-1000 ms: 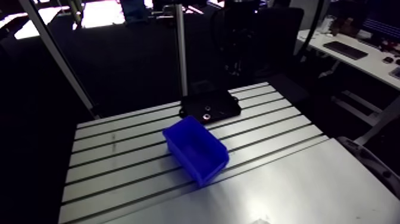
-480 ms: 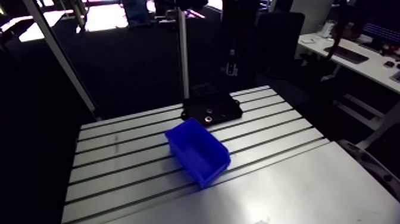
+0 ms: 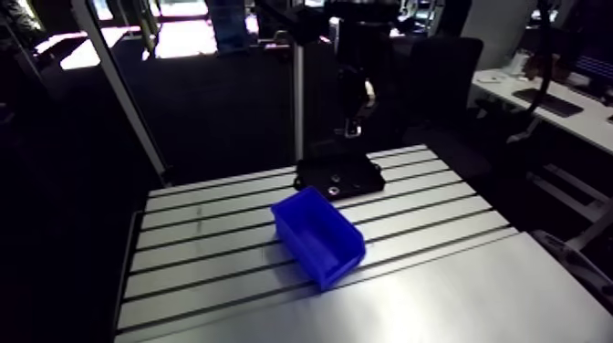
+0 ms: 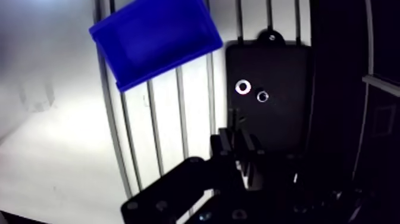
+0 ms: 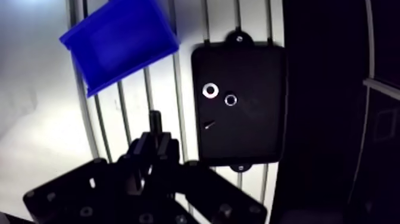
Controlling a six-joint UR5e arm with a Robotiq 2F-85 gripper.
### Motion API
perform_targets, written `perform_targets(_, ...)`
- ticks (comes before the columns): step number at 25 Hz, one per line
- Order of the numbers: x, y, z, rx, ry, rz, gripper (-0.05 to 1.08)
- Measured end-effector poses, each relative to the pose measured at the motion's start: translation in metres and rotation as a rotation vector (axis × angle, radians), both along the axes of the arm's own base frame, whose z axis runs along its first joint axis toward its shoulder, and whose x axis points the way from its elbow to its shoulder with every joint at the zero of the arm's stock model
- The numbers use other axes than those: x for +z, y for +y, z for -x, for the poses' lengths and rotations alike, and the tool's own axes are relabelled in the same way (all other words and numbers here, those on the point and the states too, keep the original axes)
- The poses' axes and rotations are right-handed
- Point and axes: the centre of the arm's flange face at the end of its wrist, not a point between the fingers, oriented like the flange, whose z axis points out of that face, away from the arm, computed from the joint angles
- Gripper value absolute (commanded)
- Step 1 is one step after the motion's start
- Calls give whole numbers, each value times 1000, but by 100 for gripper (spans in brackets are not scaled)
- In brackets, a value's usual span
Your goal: Pick up the M10 bolt from the tray and put it into the blue bin.
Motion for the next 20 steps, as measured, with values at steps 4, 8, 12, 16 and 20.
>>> perform_targets(4, -1, -11, -18, 138, -5, 6, 102)
perform_targets(8, -1, -20, -36, 226, -6, 11, 102)
perform_targets(12, -2, -31, -54, 290, -10, 14, 102)
perform_targets(16, -11, -42, -68, 326, -13, 15, 102)
perform_targets(20, -26, -54, -79, 358, 4, 8, 102)
